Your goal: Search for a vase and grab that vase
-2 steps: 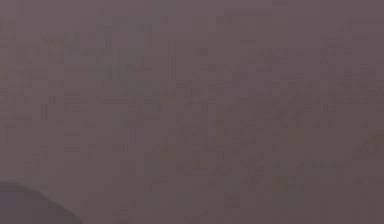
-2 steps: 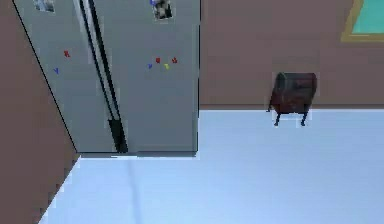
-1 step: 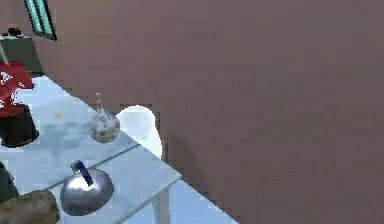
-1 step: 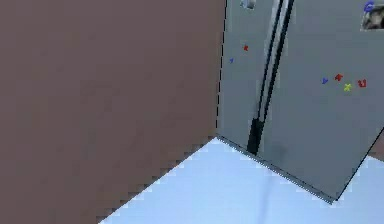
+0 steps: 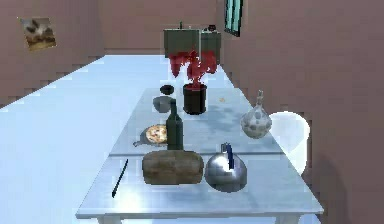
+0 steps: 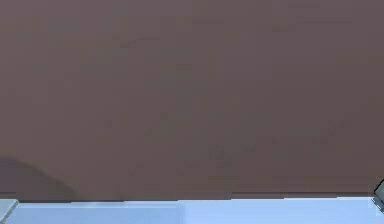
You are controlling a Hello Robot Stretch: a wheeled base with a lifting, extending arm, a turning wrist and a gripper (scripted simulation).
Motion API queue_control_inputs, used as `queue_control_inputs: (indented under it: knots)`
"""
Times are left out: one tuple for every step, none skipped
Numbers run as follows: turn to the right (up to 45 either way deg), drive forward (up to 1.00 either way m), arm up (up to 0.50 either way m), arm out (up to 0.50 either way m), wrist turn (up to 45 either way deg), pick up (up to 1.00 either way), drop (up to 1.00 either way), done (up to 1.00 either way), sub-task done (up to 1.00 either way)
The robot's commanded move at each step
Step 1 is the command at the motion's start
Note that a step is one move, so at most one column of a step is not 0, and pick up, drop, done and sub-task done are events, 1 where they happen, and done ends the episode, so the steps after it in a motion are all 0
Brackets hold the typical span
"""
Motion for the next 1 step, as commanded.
queue_control_inputs:
  knots:
    - [-15.0, 0.0, 0.0, 0.0, 0.0, 0.0, 0.0, 0.0, 0.0]
